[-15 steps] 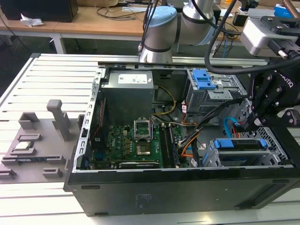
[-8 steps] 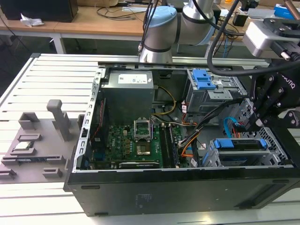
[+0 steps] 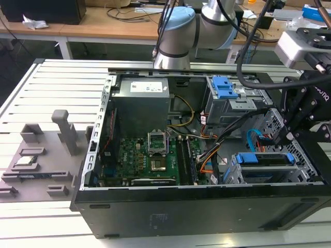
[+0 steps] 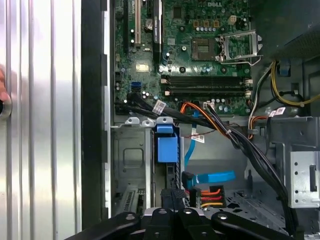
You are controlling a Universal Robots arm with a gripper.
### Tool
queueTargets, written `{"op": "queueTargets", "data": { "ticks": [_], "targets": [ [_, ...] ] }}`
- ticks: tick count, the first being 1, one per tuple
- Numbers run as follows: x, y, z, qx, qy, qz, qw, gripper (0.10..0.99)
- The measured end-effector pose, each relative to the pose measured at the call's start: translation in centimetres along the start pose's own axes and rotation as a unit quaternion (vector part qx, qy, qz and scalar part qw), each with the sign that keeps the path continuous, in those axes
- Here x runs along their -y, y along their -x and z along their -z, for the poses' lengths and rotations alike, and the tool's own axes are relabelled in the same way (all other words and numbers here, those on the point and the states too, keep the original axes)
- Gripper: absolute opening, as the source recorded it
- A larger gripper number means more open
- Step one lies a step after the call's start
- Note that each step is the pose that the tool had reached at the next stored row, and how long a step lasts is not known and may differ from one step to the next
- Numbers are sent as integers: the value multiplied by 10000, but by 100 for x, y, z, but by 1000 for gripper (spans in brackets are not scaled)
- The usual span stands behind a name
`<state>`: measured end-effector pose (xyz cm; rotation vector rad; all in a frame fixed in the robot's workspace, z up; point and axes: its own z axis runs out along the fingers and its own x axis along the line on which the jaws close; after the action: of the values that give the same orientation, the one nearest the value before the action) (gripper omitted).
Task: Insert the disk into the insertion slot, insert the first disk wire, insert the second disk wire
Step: 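Insert the first disk wire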
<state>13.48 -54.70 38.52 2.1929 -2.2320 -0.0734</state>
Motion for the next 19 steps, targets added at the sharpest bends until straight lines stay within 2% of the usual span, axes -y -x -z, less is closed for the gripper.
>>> {"op": "queueTargets", "data": {
  "ticks": [6,8,9,11,12,18,19],
  "targets": [
    [98,127,-44,-1,0,0,10000,106],
    [132,231,-120,-4,1,0,10000,106],
    [142,271,-158,-20,1,-1,10000,106],
    [142,315,-184,-60,1,-4,10000,106],
    [143,344,-199,-95,0,-4,10000,106],
    [143,352,-205,-102,0,-5,9999,114],
    [143,352,-205,-102,0,-5,9999,169]
  ]
}}
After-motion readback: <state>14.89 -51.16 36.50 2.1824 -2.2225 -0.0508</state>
